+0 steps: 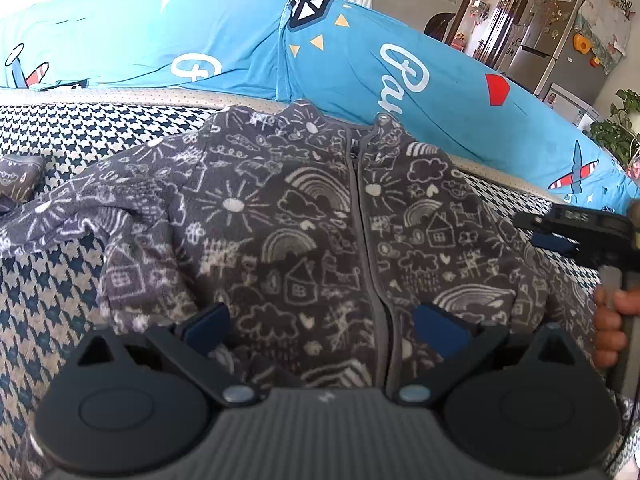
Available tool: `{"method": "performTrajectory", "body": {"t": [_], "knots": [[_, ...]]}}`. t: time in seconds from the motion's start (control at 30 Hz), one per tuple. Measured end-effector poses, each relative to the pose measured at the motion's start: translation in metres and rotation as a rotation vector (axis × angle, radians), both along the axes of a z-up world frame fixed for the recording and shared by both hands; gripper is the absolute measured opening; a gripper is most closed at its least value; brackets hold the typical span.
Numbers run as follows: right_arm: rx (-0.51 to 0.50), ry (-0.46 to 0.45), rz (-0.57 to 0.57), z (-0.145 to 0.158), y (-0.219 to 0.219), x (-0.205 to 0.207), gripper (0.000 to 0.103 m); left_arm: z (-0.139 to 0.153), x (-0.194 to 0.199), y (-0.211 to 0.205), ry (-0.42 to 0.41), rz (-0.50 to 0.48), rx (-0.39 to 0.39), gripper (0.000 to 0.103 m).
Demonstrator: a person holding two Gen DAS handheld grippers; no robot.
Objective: Fold clothes
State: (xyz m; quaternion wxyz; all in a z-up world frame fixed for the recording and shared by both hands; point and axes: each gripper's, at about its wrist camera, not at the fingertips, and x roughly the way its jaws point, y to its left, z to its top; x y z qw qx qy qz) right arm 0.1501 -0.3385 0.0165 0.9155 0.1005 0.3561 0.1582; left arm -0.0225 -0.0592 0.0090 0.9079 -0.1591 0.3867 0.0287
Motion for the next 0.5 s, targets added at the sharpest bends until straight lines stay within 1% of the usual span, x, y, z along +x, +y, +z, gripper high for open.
{"method": "performTrajectory", "body": {"t": [0.2, 0.3, 0.43, 0.5], "knots": [[-0.032, -0.021, 0.03, -0.006, 0.013, 0.022, 0.049, -0.001, 0.002, -0.001, 0.011, -0.01, -0.003, 0.103], [-0.057, -0.016, 0.056, -0.009, 0.02, 0.03, 0.051, -0.002, 0.004, -0.001, 0.017, -0.015, 0.0, 0.103], [-0.077, -0.006, 0.092, -0.015, 0.027, 0.036, 0.061, -0.003, 0.005, -0.002, 0.026, -0.02, 0.004, 0.103], [-0.09, -0.013, 0.112, -0.017, 0.031, 0.036, 0.063, -0.004, 0.006, -0.003, 0.031, -0.022, 0.006, 0.103]]}}
